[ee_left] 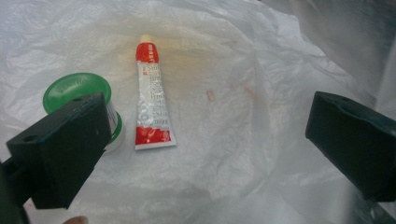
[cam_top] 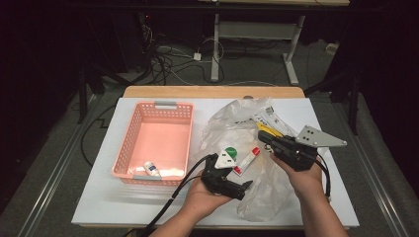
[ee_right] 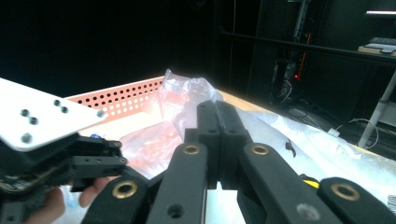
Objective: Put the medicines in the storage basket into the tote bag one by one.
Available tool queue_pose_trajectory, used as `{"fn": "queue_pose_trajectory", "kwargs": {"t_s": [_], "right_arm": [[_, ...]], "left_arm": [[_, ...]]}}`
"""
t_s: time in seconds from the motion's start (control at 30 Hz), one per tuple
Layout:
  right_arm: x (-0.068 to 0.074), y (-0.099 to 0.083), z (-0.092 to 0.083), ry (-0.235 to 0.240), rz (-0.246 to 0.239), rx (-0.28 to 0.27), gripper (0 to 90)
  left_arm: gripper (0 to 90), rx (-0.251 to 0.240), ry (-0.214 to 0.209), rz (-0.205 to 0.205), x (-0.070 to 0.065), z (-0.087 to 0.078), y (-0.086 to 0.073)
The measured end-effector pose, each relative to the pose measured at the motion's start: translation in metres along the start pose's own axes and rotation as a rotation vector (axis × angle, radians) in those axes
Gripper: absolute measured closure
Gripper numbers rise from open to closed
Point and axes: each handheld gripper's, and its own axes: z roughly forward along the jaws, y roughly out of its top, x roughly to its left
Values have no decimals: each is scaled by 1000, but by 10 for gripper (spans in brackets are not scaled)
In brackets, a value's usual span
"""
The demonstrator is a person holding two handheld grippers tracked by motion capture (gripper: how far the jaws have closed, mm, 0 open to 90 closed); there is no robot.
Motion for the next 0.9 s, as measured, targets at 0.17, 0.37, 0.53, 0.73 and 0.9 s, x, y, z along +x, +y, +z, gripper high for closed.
{"fn": "queue_pose_trajectory", "kwargs": {"t_s": [0.17, 0.37, 0.53, 0.73, 0.9], "right_arm": [[-1, 0, -1, -3, -1, -2, 900], [0, 0, 0, -3, -1, 1, 900], [0, 0, 0, -4, -1, 1, 900], [0, 0, -1, -5, -2, 1, 900], [0, 0, 0, -4, -4, 2, 900]], "left_arm": [[0, -15, -6, 18, -4, -16, -6], [0, -34, 0, 34, -9, -36, -12], [0, -41, 12, 26, -4, -51, -19], [2, -57, 33, 16, 1, -70, -27], [3, -71, 72, 6, 8, -85, -32]]}}
